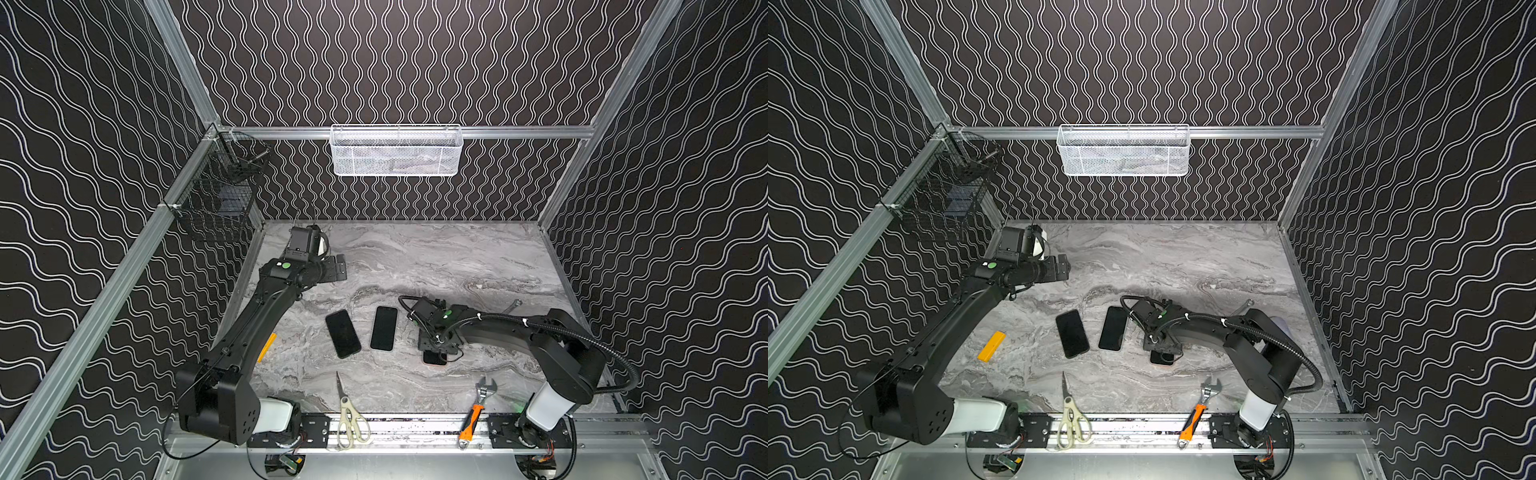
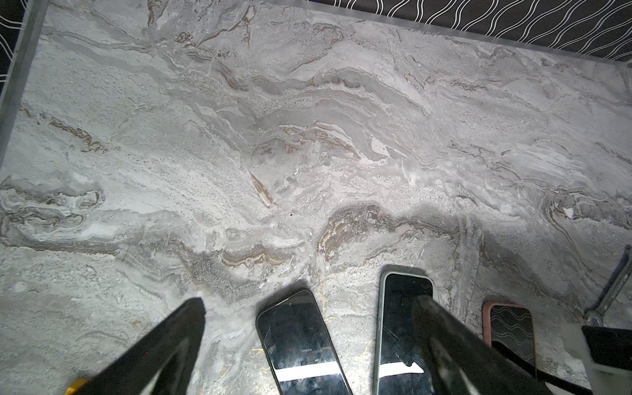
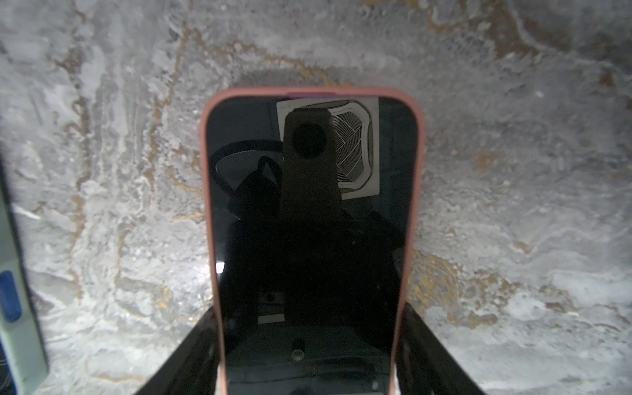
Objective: Take the phone out of the phone case
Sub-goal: Pick up the phone from the center of the table.
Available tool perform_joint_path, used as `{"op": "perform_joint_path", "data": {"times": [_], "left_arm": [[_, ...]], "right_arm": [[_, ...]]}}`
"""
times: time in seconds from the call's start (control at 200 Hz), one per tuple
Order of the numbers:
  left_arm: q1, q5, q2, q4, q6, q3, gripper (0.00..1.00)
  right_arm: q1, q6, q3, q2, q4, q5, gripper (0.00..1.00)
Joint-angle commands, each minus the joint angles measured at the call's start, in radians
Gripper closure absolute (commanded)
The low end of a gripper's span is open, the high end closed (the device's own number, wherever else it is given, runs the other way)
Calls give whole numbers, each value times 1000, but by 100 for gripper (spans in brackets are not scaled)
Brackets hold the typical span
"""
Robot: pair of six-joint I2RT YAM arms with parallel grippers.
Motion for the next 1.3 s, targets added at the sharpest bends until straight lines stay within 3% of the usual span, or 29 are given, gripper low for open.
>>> {"op": "perform_joint_path", "data": {"times": [0.0, 0.736, 1.006, 1.296], "left_arm": [[-1, 10, 2, 14, -17, 4, 1], [-2, 33, 12, 15, -43, -3, 1], [-9, 76, 16, 18, -109, -34, 1], [-125, 123, 22, 99, -213, -141, 1]], "right_arm": [[-6, -28, -8, -3, 17, 9, 55], [-45, -103, -8, -12, 65, -14, 71], [-53, -131, 2, -16, 67, -10, 72], [-88, -186, -19, -68, 89, -54, 73]]}}
